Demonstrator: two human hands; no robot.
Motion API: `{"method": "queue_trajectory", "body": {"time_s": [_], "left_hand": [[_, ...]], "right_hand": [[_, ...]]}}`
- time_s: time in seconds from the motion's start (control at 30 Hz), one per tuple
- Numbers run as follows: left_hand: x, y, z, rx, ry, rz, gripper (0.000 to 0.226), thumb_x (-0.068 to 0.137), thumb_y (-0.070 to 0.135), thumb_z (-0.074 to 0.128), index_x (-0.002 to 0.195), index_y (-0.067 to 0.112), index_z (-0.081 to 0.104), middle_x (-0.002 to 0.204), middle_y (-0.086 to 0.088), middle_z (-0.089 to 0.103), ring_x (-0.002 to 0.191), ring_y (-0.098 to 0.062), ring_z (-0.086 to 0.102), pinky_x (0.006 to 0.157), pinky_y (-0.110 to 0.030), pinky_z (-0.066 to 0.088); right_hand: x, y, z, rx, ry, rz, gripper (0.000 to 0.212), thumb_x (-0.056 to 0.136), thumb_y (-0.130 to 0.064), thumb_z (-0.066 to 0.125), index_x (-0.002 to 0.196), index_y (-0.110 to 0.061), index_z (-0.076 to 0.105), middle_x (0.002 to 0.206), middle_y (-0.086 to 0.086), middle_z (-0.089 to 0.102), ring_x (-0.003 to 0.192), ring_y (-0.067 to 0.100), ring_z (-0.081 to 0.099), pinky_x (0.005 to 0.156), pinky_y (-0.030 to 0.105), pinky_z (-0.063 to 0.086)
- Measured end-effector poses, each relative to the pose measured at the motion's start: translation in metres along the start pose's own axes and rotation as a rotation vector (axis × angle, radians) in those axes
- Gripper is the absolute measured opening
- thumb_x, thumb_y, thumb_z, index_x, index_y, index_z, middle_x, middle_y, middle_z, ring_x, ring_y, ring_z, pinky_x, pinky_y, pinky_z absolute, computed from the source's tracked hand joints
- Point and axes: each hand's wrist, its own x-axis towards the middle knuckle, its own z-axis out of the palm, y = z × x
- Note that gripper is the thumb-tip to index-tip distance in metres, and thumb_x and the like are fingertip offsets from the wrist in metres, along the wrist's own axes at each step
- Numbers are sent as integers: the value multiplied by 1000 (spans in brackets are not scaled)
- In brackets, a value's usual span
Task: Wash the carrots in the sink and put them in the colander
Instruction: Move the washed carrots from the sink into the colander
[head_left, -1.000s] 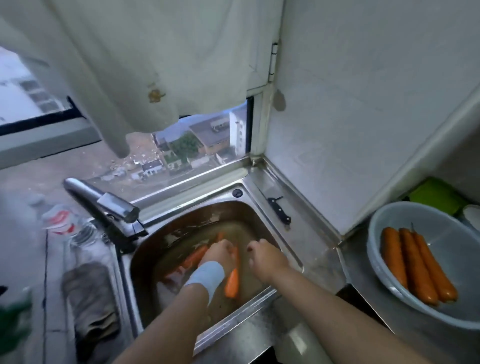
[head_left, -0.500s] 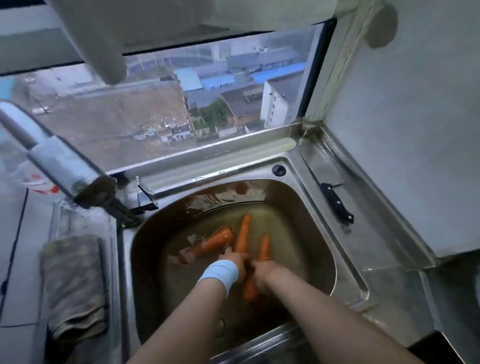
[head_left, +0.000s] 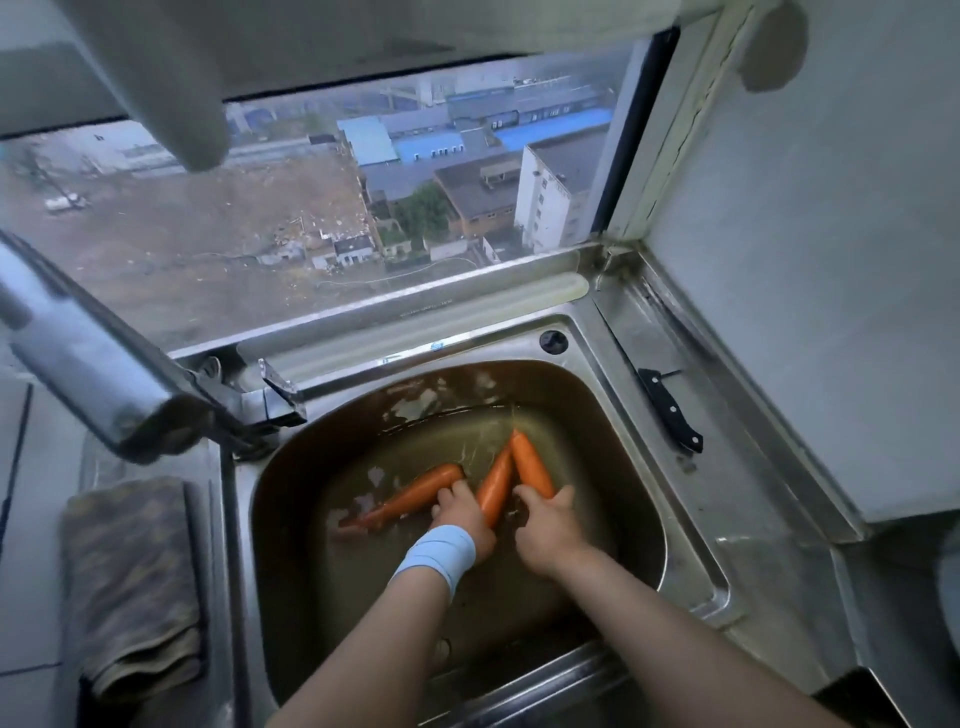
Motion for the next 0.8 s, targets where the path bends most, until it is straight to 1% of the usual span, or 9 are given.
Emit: {"method": "queue_trajectory", "body": {"time_s": [0.1, 0.2, 0.37, 0.43, 0.53, 0.6, 0.7, 0.73, 0.8], "left_hand": [[-23, 0, -21, -29, -70, -34, 61, 95, 43, 44, 149, 15, 43, 152, -22, 37, 138, -41, 40, 116, -47, 34], [-47, -2, -47, -205, -74, 5, 68, 76, 62, 49, 129, 22, 64, 129, -11, 65, 116, -32, 63, 102, -40, 50], [-88, -3, -84, -466, -134, -42, 59, 92, 34, 66, 147, 23, 49, 136, -11, 58, 121, -32, 59, 107, -47, 46], [-113, 1, -91, -381, -82, -24, 50, 97, 46, 54, 142, 25, 54, 135, -11, 60, 120, -33, 60, 107, -47, 46], [-123, -6, -83, -112, -18, -18, 70, 77, 86, 23, 133, 51, 49, 139, 1, 59, 127, -38, 55, 111, -56, 37], [-126, -15, -86, -137, 7, 10, 57, 87, 71, 34, 132, 43, 56, 141, 7, 54, 130, -33, 53, 113, -49, 38], [-146, -15, -106, -194, 104, 39, 34, 98, 30, 48, 126, 19, 62, 123, -8, 67, 110, -31, 63, 102, -37, 46], [-148, -16, -110, -166, 106, 42, 34, 99, 32, 49, 126, 17, 61, 120, -11, 68, 104, -31, 63, 97, -36, 47], [-151, -16, -110, -134, 75, 36, 53, 97, 54, 47, 121, 10, 65, 115, -14, 70, 96, -30, 65, 86, -34, 48]], "right_hand": [[-23, -8, -24, 97, -63, -26, 72, 97, -22, 42, 158, -52, 16, 158, 22, 17, 139, 39, 41, 119, 42, 34], [-47, -23, -52, 212, -22, 3, 66, 101, -36, 46, 160, -45, 18, 155, 17, 42, 138, 36, 47, 117, 43, 36], [-96, -45, -85, 249, 196, -109, 76, 94, -45, 59, 155, -54, 15, 130, 8, 57, 107, 28, 65, 94, 44, 55], [-106, -47, -79, 189, 233, -32, 76, 91, -49, 52, 153, -58, 8, 125, 6, 53, 105, 30, 64, 94, 50, 55], [-122, -47, -79, 153, -64, 191, 47, 98, -44, 52, 141, -25, 55, 127, 13, 60, 113, 32, 62, 100, 43, 51], [-136, -50, -81, 262, -91, 184, 33, 101, -40, 54, 116, -15, 68, 120, 13, 65, 108, 30, 64, 98, 42, 52], [-140, -55, -88, 351, 186, 61, 47, 102, -37, 48, 148, -29, 47, 127, 6, 65, 106, 26, 66, 94, 42, 52], [-141, -57, -89, 362, 228, 54, 49, 103, -39, 44, 152, -34, 40, 127, 6, 65, 101, 24, 66, 90, 42, 54], [-149, -59, -90, 347, 147, 115, 46, 104, -49, 40, 140, -24, 53, 115, 10, 68, 85, 22, 63, 80, 38, 56]]}}
